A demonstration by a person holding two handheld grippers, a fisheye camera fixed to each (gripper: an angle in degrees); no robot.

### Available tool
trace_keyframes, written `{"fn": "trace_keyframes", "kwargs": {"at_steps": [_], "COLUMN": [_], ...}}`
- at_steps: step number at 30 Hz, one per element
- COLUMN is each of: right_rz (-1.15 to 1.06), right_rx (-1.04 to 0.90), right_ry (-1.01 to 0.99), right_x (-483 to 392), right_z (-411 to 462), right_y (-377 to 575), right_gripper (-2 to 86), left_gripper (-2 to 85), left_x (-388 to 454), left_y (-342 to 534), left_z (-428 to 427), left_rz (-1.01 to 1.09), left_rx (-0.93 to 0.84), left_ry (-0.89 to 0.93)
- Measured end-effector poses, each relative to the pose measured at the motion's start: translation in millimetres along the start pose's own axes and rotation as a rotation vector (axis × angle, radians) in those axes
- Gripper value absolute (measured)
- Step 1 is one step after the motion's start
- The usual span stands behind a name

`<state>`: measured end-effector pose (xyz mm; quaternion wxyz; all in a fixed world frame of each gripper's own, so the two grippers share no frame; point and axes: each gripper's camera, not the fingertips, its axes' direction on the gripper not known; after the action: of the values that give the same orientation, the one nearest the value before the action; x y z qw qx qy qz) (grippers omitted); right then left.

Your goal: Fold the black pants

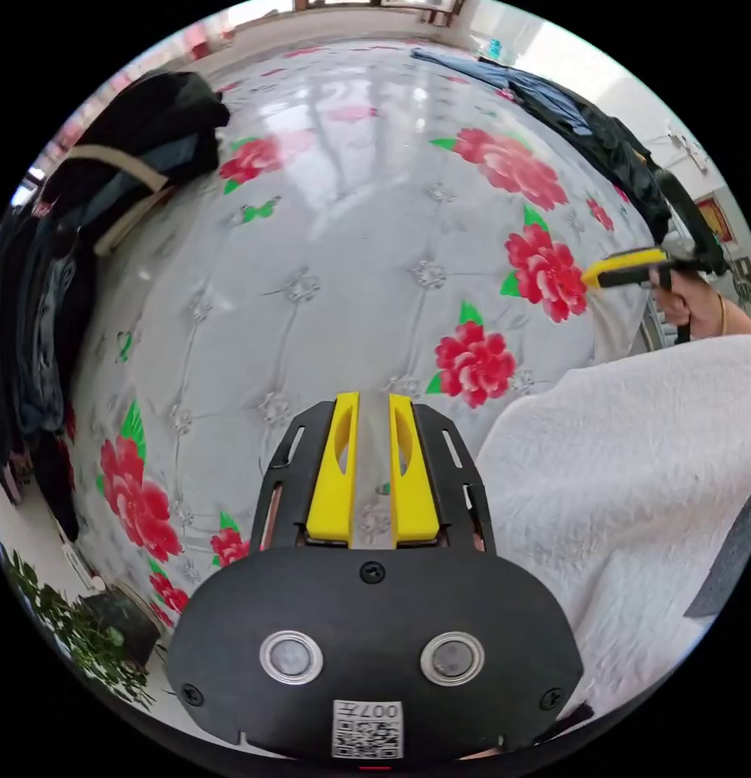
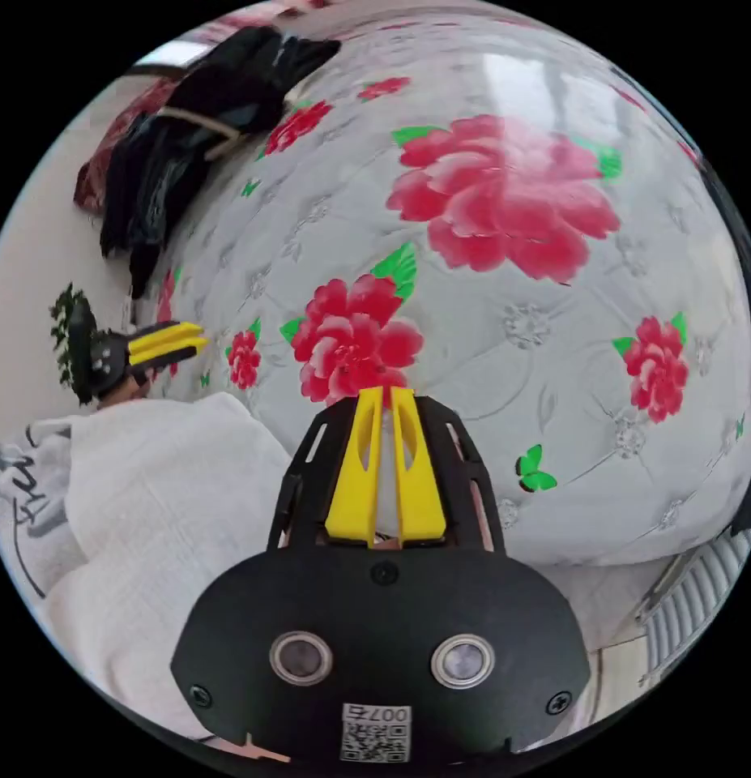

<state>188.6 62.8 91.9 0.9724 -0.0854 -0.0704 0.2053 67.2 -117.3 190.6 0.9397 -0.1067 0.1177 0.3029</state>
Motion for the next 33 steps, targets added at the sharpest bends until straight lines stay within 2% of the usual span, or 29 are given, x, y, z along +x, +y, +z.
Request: {"fn": "trace_keyframes", "kwargs": {"at_steps": [2, 5, 7, 10, 14, 18, 21, 26, 29, 33], "right_rz": [0.128, 0.439, 0.674, 0.881, 0.944, 1.033, 0.974, 0.533, 0.279, -0.135], "right_rx": [0.197, 0.464, 0.647, 0.7, 0.666, 0.594, 0.682, 0.624, 0.524, 0.288], "right_ry": [0.001, 0.063, 0.176, 0.282, 0.305, 0.05, 0.015, -0.023, -0.164, -0.325], "right_x": [47.3, 142.1, 212.8, 283.1, 340.2, 392.6, 382.2, 284.6, 188.2, 20.0], "right_z": [-44.2, -119.5, -172.4, -214.8, -235.6, -224.0, -222.9, -185.9, -140.8, -70.9], "right_y": [10.2, 42.1, 76.5, 99.9, 99.0, 99.7, 104.6, 75.7, 59.1, 45.1], "right_gripper": [5.9, 7.3, 8.1, 8.6, 8.5, 5.9, 3.5, 1.4, 0.8, 0.8], "left_gripper": [6.7, 6.8, 6.2, 5.9, 5.8, 5.7, 5.7, 5.9, 6.1, 7.6], "left_x": [17.8, 40.9, 50.3, 52.9, 49.1, 53.0, 57.8, 63.1, 64.8, 65.7], "left_y": [-17.3, -37.7, -45.6, -50.1, -57.0, -67.9, -70.2, -61.3, -49.7, -24.9], "left_z": [4.8, 7.4, 5.7, 3.5, 1.8, 3.2, 4.9, 6.7, 7.6, 1.0], "left_rz": [0.021, 0.045, 0.057, 0.024, -0.048, -0.056, -0.051, -0.05, -0.046, -0.065], "left_rx": [-0.052, -0.124, -0.148, -0.147, -0.167, -0.228, -0.254, -0.241, -0.212, -0.125], "left_ry": [0.016, -0.069, -0.108, -0.111, -0.08, -0.085, -0.097, -0.101, -0.092, -0.058]}}
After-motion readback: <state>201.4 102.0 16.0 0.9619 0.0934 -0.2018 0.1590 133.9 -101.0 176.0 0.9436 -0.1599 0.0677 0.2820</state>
